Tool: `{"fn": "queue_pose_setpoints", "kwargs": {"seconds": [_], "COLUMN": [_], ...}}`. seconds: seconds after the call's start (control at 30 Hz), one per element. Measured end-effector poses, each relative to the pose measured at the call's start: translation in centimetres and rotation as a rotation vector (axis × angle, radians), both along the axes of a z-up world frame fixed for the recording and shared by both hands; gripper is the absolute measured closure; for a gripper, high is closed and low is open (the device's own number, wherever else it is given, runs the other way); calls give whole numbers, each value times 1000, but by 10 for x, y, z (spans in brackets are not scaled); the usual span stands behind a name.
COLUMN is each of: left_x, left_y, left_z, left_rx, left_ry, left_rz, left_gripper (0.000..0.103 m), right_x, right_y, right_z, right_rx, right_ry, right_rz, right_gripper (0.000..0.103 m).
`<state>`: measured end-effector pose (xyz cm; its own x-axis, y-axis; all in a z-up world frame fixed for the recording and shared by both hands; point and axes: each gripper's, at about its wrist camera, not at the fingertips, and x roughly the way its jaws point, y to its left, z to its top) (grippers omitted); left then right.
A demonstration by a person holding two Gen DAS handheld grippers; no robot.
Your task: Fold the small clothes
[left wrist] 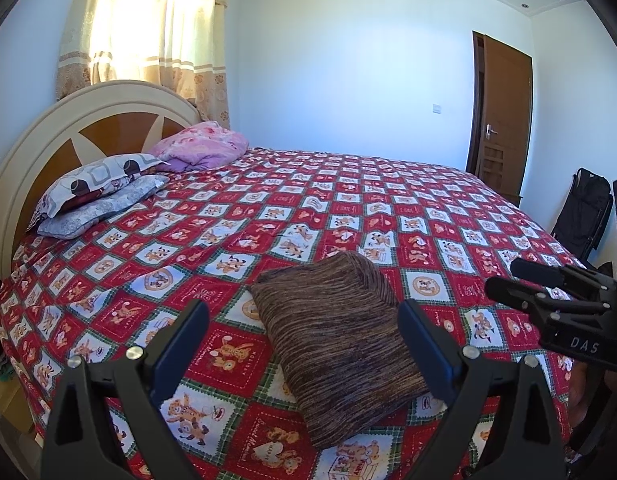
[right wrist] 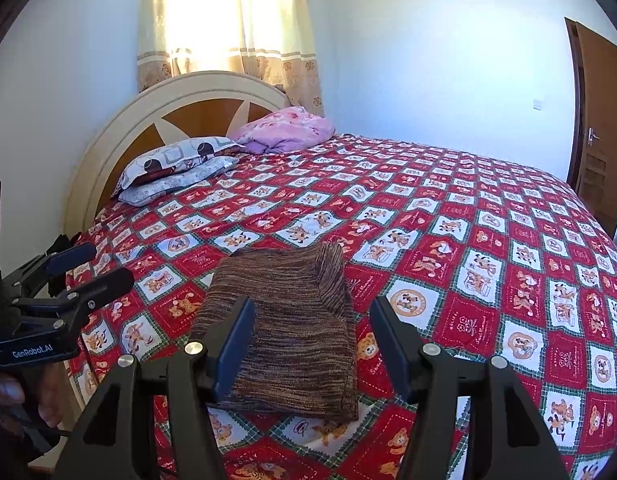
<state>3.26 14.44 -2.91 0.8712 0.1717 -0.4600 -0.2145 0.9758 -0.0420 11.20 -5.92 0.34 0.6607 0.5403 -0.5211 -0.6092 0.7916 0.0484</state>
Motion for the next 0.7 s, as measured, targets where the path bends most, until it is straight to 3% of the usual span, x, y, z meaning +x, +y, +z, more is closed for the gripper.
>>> {"fn": "queue_pose_setpoints", "kwargs": {"seconds": [0.27,0.7], "left_x": [-4,-3], "left_y": [-3,7], "left_z": [7,8], "left_rx": [20,23], "left_ry": [-26,-27], "left_rz": [3,64], "left_gripper": [0,0], "right_x": [-6,-12], "right_y": [0,2], "right_z": [4,3], "right_rx": [6,-4], "right_ry": [-25,-43], "right_rz": [7,25], "right_gripper": [42,42]}}
